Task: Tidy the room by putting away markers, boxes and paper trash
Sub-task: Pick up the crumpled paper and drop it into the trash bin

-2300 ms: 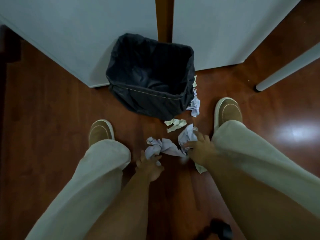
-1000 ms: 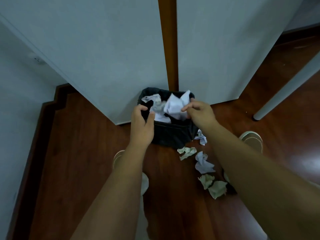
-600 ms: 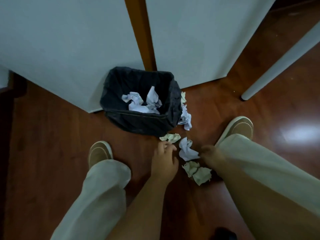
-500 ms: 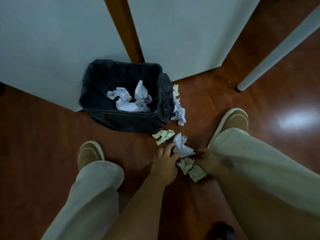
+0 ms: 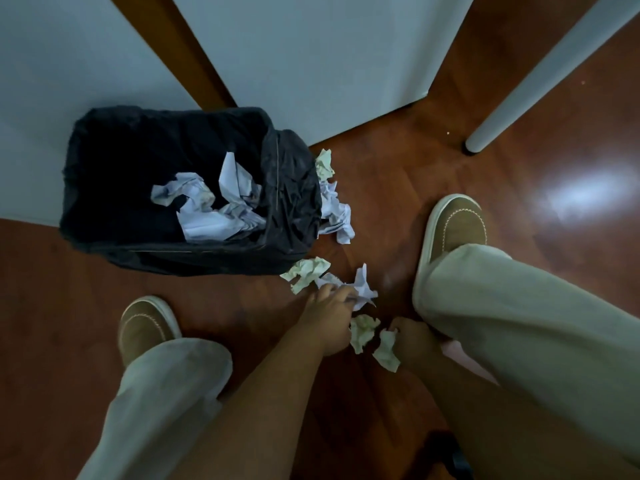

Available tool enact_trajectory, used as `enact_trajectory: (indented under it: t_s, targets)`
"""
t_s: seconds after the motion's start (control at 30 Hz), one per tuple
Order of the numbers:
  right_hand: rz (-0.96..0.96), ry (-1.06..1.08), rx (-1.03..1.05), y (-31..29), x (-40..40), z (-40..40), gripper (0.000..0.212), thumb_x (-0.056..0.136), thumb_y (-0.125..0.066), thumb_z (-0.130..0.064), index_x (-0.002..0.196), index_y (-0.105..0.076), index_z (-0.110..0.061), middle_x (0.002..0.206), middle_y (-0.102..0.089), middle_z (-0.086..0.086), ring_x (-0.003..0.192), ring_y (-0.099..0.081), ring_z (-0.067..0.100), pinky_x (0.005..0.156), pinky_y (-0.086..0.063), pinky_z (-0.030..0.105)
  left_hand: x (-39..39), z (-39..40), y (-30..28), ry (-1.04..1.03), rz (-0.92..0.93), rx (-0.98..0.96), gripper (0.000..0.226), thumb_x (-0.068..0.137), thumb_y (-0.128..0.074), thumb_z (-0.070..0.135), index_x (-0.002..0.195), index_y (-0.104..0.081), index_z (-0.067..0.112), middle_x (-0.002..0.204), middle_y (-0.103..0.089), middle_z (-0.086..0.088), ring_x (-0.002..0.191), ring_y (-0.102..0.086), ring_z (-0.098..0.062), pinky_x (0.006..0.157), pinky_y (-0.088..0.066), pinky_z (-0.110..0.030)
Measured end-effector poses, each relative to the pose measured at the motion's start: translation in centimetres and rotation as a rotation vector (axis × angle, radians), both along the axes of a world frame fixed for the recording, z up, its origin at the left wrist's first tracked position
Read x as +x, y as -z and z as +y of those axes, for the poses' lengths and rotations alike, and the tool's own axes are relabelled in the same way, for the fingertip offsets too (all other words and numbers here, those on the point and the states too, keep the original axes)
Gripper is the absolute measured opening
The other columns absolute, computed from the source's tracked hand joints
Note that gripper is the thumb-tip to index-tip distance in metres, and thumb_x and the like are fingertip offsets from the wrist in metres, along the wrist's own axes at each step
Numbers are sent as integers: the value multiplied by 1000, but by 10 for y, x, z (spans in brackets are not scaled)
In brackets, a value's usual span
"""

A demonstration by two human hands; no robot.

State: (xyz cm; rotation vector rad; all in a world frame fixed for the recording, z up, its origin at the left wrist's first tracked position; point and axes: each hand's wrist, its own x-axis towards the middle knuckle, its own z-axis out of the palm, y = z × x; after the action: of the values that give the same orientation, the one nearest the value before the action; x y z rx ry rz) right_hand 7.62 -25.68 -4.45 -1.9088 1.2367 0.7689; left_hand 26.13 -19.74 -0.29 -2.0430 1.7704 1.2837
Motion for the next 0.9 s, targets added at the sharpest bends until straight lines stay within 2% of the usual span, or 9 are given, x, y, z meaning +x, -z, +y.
enact_trajectory:
  t_s: [0.13, 0.3, 0.4, 0.47, 0.53, 0.63, 0.73, 0.8, 0.9]
  targets:
    - [-23, 0, -20, -35, 15, -32, 26, 91, -53, -11, 114, -62, -4, 118, -65, 14, 108, -61, 26, 84, -43, 28, -10, -12, -45, -68, 80, -161, 57, 87, -56, 24, 142, -42, 21, 152, -25, 14, 136, -24, -20, 110, -28, -37]
    - [-151, 225, -62, -105, 43, -95, 26, 88, -60, -11, 110, -65, 0, 114, -65, 21, 108, -61, 33, 88, -44, 35, -6, -38, -148, -92, 45, -540, 51, 89, -55, 27, 137, -46, 13, 152, -28, 9, 136, -26, -19, 113, -29, -36]
    - [-445, 492, -74, -160, 66, -113, 6, 78, -68, -4, 83, -67, -7, 79, -68, 17, 74, -66, 26, 70, -50, 38, 18, -41, -213, -130, -155, -858, 44, 87, -54, 35, 127, -51, 17, 150, -31, 10, 137, -28, -20, 112, -26, -36]
    - [-668, 638, 2, -195, 88, -114, 16, 75, -70, 1, 73, -65, -14, 65, -66, 7, 53, -62, 12, 55, -49, 29, 48, -36, -244, -223, -285, -958, 46, 87, -54, 38, 127, -50, 17, 148, -36, 8, 134, -30, -21, 112, -20, -32]
    - [-819, 717, 98, -218, 112, -107, 22, 76, -69, 2, 80, -68, -19, 68, -68, 1, 53, -62, 6, 50, -49, 22, 80, -22, -256, -324, -393, -920, 52, 86, -53, 40, 132, -51, 15, 147, -39, 4, 131, -34, -24, 110, -23, -34]
    - [-929, 794, 213, -242, 147, -90, 22, 80, -68, 1, 96, -69, -14, 78, -70, 3, 63, -64, 11, 54, -51, 22, 115, 7, -251, -443, -432, -716, 58, 89, -56, 40, 140, -49, 13, 151, -39, 0, 135, -33, -30, 109, -33, -50]
    - [-990, 811, 266, -251, 177, -70, 23, 81, -71, -2, 98, -65, -16, 85, -70, 4, 66, -66, 10, 57, -55, 19, 130, 27, -230, -468, -489, -595, 53, 95, -55, 39, 144, -46, 21, 158, -29, 0, 146, -17, -33, 114, -21, -60]
    - [-994, 734, 279, -253, 189, -63, 31, 81, -74, -10, 110, -62, -17, 96, -68, 1, 72, -66, 13, 63, -57, 21, 133, 33, -220, -556, -499, -645, 45, 95, -56, 36, 139, -53, 25, 159, -27, -1, 148, -12, -34, 115, -17, -60]
    - [-956, 645, 163, -242, 191, -72, 42, 79, -77, -28, 119, -62, -22, 110, -63, -4, 90, -67, 21, 79, -58, 34, 117, 35, -210, -741, -509, -898, 32, 92, -57, 26, 122, -64, 18, 145, -46, -8, 137, -35, -34, 109, -32, -50]
